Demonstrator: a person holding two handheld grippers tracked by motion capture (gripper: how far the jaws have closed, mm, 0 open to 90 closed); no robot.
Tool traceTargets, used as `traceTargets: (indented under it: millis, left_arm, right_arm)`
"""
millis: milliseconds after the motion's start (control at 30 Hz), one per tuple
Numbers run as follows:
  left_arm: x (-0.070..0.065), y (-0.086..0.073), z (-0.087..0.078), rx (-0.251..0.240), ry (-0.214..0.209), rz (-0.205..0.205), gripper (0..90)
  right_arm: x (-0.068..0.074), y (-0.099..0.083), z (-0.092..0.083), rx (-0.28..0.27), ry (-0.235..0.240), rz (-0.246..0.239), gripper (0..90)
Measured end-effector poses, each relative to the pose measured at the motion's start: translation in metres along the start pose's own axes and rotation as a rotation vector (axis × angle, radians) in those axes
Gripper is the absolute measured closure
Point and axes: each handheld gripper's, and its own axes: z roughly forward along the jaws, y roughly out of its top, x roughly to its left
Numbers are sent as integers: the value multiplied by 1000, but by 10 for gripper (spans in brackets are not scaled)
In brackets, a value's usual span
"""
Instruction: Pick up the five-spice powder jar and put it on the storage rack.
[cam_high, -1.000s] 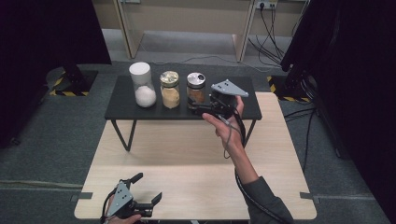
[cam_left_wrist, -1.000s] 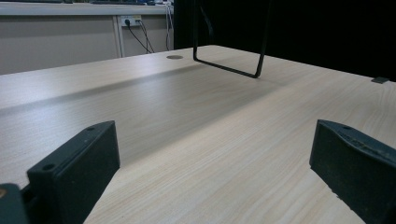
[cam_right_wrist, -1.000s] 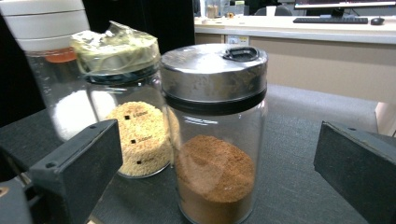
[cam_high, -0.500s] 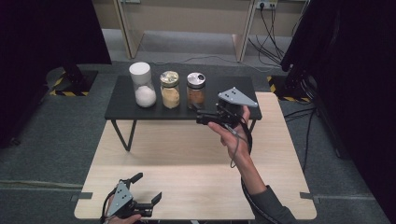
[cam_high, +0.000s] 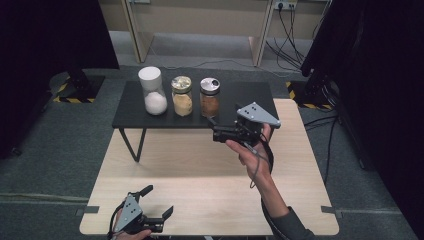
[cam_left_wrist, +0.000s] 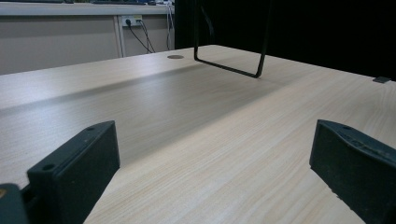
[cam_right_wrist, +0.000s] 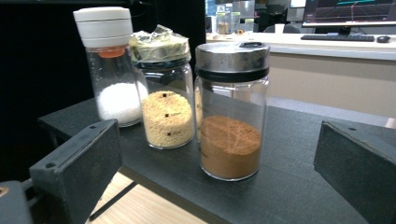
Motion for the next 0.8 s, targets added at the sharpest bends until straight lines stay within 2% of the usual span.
traceTargets:
  millis: [800]
  left_arm:
    - [0, 0, 0, 3, 0, 3, 10]
  right_arm:
    - [10, -31, -10, -17, 32, -13, 15]
